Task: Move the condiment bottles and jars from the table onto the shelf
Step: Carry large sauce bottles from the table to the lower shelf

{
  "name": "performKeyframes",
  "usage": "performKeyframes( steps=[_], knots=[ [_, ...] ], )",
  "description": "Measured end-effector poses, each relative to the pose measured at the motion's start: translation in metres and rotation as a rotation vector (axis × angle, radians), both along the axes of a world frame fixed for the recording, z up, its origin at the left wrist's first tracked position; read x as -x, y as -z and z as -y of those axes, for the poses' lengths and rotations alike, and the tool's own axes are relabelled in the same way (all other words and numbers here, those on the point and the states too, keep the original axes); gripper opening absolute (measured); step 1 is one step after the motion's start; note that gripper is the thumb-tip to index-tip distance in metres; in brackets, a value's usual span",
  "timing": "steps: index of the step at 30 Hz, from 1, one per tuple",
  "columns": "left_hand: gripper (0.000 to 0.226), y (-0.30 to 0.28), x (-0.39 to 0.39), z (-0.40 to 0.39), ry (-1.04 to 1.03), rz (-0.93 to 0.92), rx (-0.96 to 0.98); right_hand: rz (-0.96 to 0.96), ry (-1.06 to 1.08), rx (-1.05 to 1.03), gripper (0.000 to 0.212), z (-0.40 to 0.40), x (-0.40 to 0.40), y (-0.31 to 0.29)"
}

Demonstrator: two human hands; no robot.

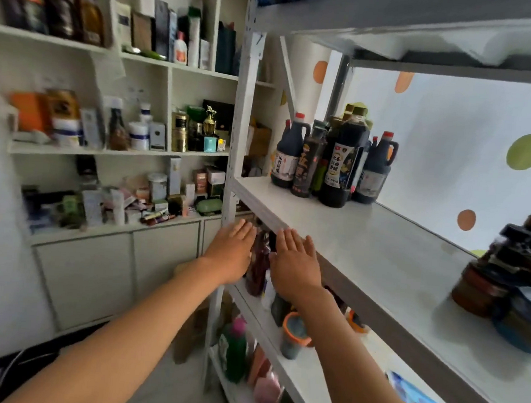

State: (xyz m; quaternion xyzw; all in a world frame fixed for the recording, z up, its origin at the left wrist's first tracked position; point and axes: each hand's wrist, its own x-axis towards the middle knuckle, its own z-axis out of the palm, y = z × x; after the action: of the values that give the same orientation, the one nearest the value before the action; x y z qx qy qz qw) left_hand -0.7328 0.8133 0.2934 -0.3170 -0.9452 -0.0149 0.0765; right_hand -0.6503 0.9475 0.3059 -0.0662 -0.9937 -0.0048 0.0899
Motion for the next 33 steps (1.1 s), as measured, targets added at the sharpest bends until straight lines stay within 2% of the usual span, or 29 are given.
performKeyframes(
  steps=[8, 15, 23, 27, 33],
  knots=[
    [0.072, 0.032, -0.128, 0.087, -0.238, -0.024, -0.001, 0.044, -0.280, 0.033, 0.059, 0.073, -0.072, 0.049],
    [0.076, 0.056, -0.210, 0.217, -0.502, 0.021, -0.101, 0.071, -0.561, 0.082, 0.062, 0.204, -0.113, 0.064],
    [0.073, 0.074, -0.328, 0.406, -0.819, -0.012, -0.221, 0.054, -0.932, 0.106, 0.060, 0.414, -0.188, 0.085],
    [0.072, 0.086, -0.411, 0.514, -1.015, -0.033, -0.225, 0.056, -1.139, 0.150, 0.057, 0.543, -0.247, 0.097],
    [0.078, 0.124, -0.539, 0.657, -1.311, -0.039, -0.346, 0.125, -1.367, 0.250, 0.059, 0.714, -0.352, 0.116]
  ],
)
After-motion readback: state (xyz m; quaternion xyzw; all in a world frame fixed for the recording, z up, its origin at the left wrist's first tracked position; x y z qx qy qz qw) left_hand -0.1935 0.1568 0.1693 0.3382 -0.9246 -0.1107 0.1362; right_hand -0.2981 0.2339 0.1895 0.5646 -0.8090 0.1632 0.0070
